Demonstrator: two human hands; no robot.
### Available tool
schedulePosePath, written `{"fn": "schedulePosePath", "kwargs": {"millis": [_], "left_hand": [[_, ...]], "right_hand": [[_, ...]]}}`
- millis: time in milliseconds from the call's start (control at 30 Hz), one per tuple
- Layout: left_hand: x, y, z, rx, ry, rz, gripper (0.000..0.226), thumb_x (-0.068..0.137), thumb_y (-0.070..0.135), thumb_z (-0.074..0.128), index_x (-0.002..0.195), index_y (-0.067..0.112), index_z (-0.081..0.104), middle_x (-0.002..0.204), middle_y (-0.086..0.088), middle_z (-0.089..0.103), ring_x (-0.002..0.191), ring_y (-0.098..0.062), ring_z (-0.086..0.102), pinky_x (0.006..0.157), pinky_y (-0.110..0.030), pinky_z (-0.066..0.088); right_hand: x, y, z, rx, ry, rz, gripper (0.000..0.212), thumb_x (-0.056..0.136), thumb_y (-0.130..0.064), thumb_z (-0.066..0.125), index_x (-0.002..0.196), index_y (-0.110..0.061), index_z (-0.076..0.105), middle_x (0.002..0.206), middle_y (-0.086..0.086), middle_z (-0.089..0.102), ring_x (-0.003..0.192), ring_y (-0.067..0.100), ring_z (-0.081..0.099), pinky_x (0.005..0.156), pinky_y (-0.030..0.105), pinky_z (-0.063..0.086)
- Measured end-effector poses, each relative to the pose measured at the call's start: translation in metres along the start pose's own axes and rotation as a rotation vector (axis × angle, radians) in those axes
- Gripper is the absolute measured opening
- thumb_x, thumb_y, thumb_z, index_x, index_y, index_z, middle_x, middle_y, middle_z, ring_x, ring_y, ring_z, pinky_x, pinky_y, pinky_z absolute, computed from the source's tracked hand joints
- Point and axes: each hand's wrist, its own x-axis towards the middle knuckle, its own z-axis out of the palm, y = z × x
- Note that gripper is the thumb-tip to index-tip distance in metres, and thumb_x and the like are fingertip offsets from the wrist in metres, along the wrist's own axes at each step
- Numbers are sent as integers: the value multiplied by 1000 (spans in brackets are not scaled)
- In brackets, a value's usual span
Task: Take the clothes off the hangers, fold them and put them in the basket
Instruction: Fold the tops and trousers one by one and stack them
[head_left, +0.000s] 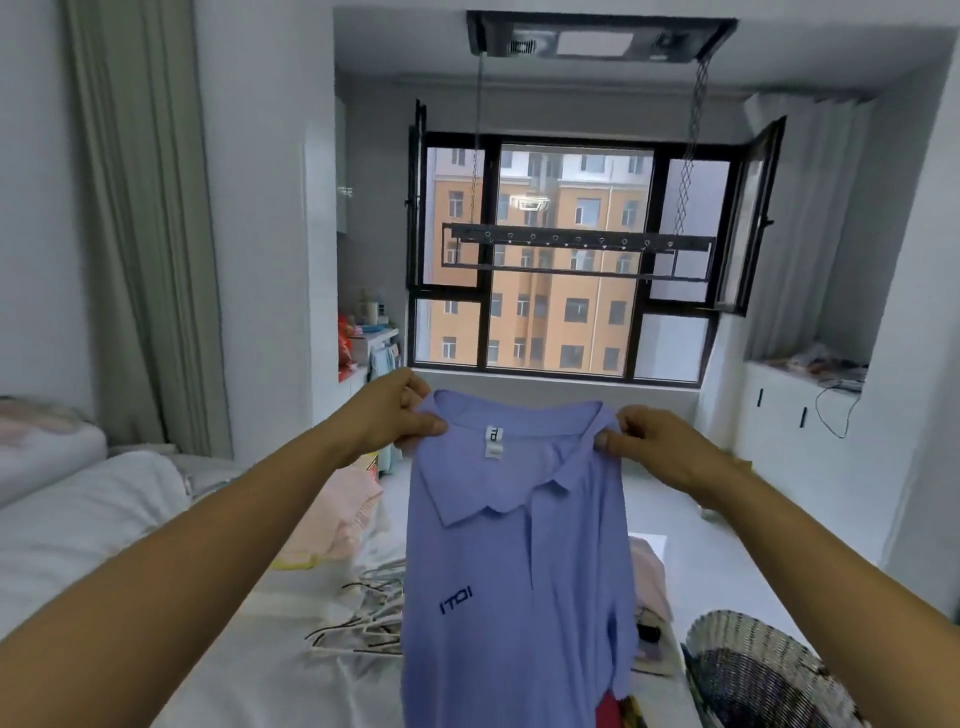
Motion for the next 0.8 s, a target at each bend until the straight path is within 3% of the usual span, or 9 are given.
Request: {"fn": "schedulePosePath", "kwargs": {"millis": [100, 200, 300, 400, 467, 600, 700, 800], "left_hand": [[-2, -9, -17, 60, 11, 43, 22, 86, 15, 66, 72, 17, 49, 67, 2, 47, 59, -9, 43, 50, -11, 35], [-3, -26, -34, -14, -14, 67, 12, 93, 17, 56, 81, 18, 54, 80, 0, 54, 73, -14, 48, 65, -20, 39], [-5, -54, -57, -207, -55, 68, 8, 96, 18, 49, 95, 23, 55, 92, 3, 61, 84, -13, 57, 71, -18, 46], [-5, -83, -85, -220, -52, 89, 9, 97, 21, 46, 94, 18, 54, 88, 3, 60, 83, -13, 55, 72, -21, 47], [-3, -101, -106, -250, -71, 91, 11, 95, 30, 49, 94, 23, 57, 82, 13, 65, 78, -3, 59, 69, -18, 46], [6, -123, -141, -255, -177, 96, 57, 58, 69, 69, 94, 25, 65, 92, 1, 70, 85, -16, 66, 74, -27, 50], [17, -134, -156, -291, -249, 63, 85, 38, 72, 78, 103, 19, 66, 98, -5, 72, 89, -23, 68, 71, -27, 53], [28, -140, -166, -306, -273, 28, 94, 27, 66, 84, 103, 14, 66, 96, -9, 72, 87, -25, 69, 70, -30, 54]], "right_hand": [[2, -19, 16, 115, -48, -26, 24, 97, -30, 45, 101, -6, 48, 98, 8, 54, 85, 16, 54, 73, 24, 46], [15, -31, 40, 70, -37, -30, 36, 97, -35, 43, 112, -2, 45, 107, 13, 53, 89, 16, 52, 81, 30, 45], [29, -46, 65, 181, -83, 2, 41, 92, -33, 54, 112, 2, 46, 108, 19, 57, 91, 21, 56, 87, 37, 47], [43, -66, 90, 249, -195, 45, 34, 85, -22, 67, 107, -1, 52, 99, 12, 62, 88, 20, 61, 83, 32, 51], [55, -76, 106, 238, -284, 81, 31, 82, -18, 70, 108, -5, 59, 102, 8, 64, 91, 18, 62, 83, 28, 52], [76, -94, 130, 168, -421, 162, 24, 82, -18, 71, 105, -10, 69, 108, 6, 69, 100, 21, 65, 91, 32, 52], [86, -99, 138, 325, -433, 191, 13, 84, -13, 68, 96, -11, 70, 96, 2, 71, 90, 17, 67, 86, 28, 54], [94, -99, 146, 420, -375, 166, 10, 85, -12, 66, 94, -13, 69, 92, -1, 70, 88, 14, 65, 79, 23, 52]]}}
